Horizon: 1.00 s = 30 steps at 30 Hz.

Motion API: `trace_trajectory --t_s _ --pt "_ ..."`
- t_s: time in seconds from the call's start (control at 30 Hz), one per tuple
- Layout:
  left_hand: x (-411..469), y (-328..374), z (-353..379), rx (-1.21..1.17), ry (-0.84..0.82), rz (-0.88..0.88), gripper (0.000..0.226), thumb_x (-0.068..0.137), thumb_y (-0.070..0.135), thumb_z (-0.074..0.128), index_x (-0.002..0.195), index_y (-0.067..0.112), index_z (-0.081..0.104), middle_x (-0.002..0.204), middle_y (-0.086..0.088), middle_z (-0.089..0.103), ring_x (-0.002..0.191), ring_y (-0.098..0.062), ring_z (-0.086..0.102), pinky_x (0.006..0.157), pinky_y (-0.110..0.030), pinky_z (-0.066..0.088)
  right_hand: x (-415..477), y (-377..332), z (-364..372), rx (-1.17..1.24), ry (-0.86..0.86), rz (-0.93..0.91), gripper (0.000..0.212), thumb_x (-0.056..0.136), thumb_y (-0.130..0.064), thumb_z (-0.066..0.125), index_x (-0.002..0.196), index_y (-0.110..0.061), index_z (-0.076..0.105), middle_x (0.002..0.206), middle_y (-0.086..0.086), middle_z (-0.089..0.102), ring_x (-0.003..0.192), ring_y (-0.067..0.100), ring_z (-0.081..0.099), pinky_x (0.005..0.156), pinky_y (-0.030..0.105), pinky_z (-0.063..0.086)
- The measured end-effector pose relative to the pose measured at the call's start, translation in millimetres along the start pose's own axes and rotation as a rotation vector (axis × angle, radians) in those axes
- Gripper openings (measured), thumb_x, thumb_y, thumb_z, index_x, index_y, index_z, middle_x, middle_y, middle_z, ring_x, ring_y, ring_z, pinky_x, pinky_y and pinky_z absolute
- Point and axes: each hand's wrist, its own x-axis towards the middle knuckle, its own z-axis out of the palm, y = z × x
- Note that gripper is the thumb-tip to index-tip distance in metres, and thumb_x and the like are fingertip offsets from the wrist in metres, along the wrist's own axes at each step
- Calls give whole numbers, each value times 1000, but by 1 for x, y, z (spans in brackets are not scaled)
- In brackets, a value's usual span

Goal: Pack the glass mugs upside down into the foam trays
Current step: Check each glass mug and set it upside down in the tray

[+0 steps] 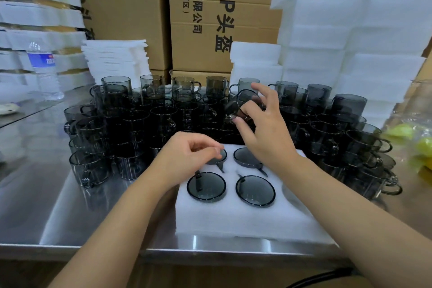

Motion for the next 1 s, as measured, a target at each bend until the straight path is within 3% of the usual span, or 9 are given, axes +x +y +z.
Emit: trace_trajectory --t_s 0.1,0.17,0.23,0.3,0.4,0.53,0.73,0.9,1.0 --pt "22 27 1 343 57 -62 17 86 27 59 77 29 73 72 11 73 72 -5 68 71 -27 56 2 -1 -1 53 80 28 15 89 -17 63 87 -3 59 138 16 36 123 30 41 99 25 31" --pt "39 48 8 352 221 -79 22 87 31 52 73 24 68 70 4 73 67 -14 70 72 -35 58 4 -1 -4 93 153 69 15 88 -17 64 87 -2 60 137 17 38 124 29 41 100 24 28" --pt "57 67 19 187 261 -123 25 90 36 45 73 24 59 74 -2 73 62 -16 71 72 -39 59 4 -1 -7 138 241 128 16 88 -19 64 88 -3 60 136 18 39 127 22 36 103 21 25" --pt "72 79 33 16 143 -183 28 92 46 40 84 24 56 84 -3 70 63 -18 71 69 -39 60 4 -1 -10 193 316 181 18 87 -19 65 90 -3 56 129 18 42 126 17 34 103 15 22" --pt "78 70 52 -427 -78 -286 36 91 53 48 95 21 63 85 -4 67 63 -18 68 61 -34 59 3 2 -12 185 392 204 28 80 -15 71 94 -1 51 113 15 46 116 27 41 96 22 30" --pt "78 33 54 -734 -183 -349 45 91 54 51 107 13 59 80 -7 70 67 -20 69 60 -28 56 2 5 -9 149 329 226 49 72 -25 78 104 -5 47 103 0 40 97 18 38 81 8 29" --pt "78 26 47 -853 -165 -315 39 88 50 58 104 14 63 79 -5 73 66 -15 70 56 -23 54 1 7 -9 201 274 190 63 69 -24 79 120 -9 45 110 -7 39 104 10 37 88 3 28" --pt "79 21 44 -812 -70 -264 38 90 50 55 102 15 65 86 -10 75 73 -20 71 62 -24 56 0 4 -10 149 176 121 69 69 -17 76 130 -7 45 113 -2 35 114 16 40 100 21 34" --pt "78 23 46 -628 115 -222 39 90 52 52 91 17 68 77 -5 75 65 -17 65 65 -28 52 0 5 -8 121 120 110 71 71 -19 76 134 -9 45 113 -3 31 111 7 37 99 12 32"
